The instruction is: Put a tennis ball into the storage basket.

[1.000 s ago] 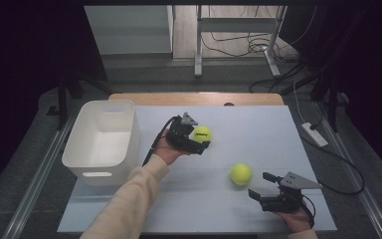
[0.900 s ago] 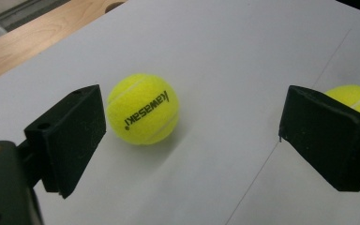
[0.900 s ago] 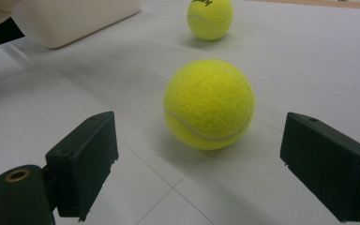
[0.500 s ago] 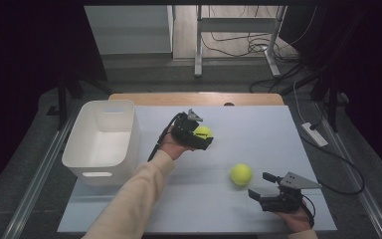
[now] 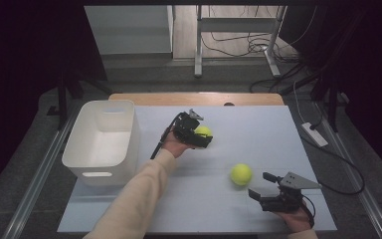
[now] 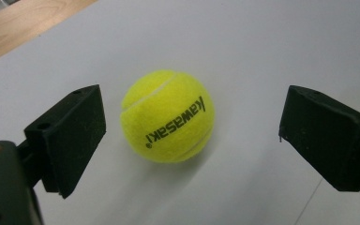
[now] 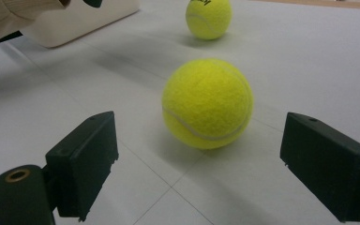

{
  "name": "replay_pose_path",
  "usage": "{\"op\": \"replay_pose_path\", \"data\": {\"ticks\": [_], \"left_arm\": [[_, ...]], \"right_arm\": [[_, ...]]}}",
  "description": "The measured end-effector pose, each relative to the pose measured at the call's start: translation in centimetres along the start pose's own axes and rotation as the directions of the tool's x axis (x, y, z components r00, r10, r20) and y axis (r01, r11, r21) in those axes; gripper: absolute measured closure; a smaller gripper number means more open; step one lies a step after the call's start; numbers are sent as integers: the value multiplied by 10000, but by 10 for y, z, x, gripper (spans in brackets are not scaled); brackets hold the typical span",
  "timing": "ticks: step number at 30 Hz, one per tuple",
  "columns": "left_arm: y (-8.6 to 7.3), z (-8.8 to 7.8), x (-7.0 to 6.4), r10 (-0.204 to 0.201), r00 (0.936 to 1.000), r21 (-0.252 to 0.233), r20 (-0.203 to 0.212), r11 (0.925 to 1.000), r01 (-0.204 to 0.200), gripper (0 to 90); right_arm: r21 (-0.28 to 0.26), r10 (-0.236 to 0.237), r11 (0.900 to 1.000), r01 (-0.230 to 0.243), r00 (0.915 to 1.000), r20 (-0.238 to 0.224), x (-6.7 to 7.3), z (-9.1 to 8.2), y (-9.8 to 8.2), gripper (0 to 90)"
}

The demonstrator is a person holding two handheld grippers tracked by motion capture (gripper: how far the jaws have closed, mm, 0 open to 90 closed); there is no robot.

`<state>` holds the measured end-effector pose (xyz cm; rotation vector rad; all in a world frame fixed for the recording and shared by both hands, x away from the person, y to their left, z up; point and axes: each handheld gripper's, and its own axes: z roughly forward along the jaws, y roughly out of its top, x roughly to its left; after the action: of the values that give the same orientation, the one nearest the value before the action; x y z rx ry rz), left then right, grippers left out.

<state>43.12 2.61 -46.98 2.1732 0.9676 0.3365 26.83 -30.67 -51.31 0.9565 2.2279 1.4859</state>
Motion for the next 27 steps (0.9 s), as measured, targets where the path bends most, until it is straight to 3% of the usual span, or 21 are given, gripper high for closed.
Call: {"op": "replay_pose_path", "data": {"ticks": [8, 27], "left_arm": [[1, 14, 7, -281, 9996, 187, -49, 9994, 281, 83], [0, 43, 16, -534, 9986, 666, 5, 9964, 533, 81]], "right_arm": [[13, 14, 10000, -14, 10000, -52, 0, 0, -1, 114], [110, 67, 9999, -67, 10000, -33, -3, 1, -3, 114]]}}
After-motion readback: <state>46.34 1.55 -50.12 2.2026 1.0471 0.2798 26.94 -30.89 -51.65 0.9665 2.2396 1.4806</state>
